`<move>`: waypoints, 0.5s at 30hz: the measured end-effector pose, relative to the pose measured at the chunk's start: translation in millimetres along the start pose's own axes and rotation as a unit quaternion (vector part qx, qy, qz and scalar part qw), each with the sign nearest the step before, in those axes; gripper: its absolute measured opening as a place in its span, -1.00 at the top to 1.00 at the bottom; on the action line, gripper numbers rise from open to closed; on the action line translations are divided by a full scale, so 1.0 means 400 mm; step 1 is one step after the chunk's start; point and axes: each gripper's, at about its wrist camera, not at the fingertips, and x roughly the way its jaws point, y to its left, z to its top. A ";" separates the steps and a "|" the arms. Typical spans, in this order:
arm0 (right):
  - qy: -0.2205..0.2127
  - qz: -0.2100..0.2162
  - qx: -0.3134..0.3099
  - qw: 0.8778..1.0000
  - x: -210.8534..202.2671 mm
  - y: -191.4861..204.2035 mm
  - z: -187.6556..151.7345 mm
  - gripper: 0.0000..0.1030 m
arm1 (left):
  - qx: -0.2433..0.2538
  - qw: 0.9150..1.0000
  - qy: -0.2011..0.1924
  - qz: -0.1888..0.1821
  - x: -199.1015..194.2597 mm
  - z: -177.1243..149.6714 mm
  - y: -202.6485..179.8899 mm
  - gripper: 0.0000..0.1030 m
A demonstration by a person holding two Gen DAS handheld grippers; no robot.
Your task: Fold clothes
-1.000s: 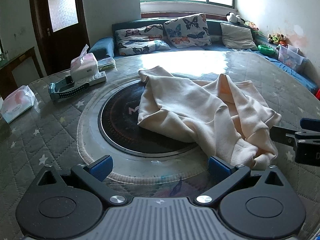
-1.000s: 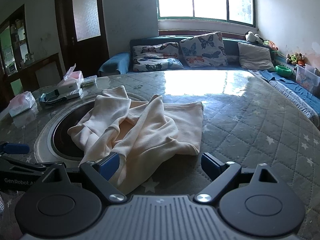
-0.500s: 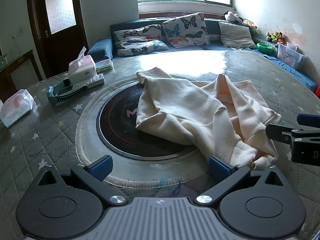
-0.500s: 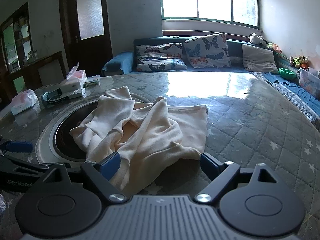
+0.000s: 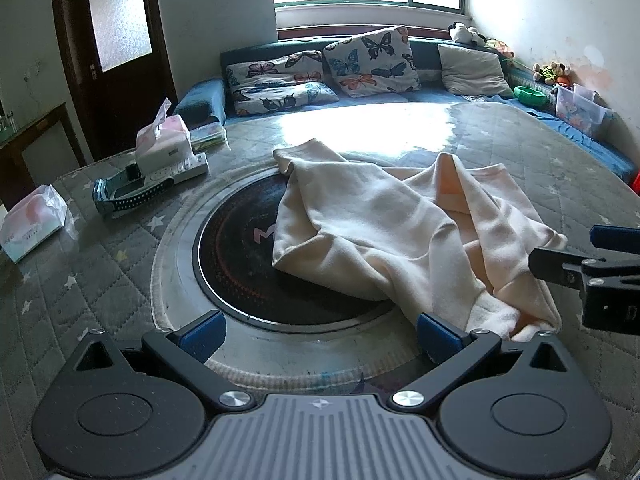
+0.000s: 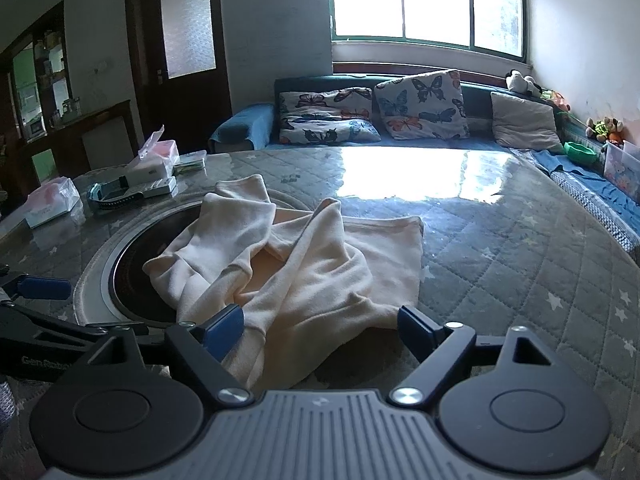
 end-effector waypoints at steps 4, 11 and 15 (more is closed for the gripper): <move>-0.002 0.004 -0.006 1.000 0.006 0.000 0.016 -0.59 | 0.002 1.000 -0.007 0.002 0.004 0.019 0.002 -1.00; 0.005 0.013 -0.016 1.000 0.043 -0.008 0.049 -0.41 | 0.004 1.000 -0.022 -0.011 0.016 0.069 -0.002 -1.00; 0.010 0.018 -0.018 1.000 0.070 -0.020 0.072 -0.27 | 0.006 0.999 -0.025 -0.026 0.033 0.101 -0.011 -0.92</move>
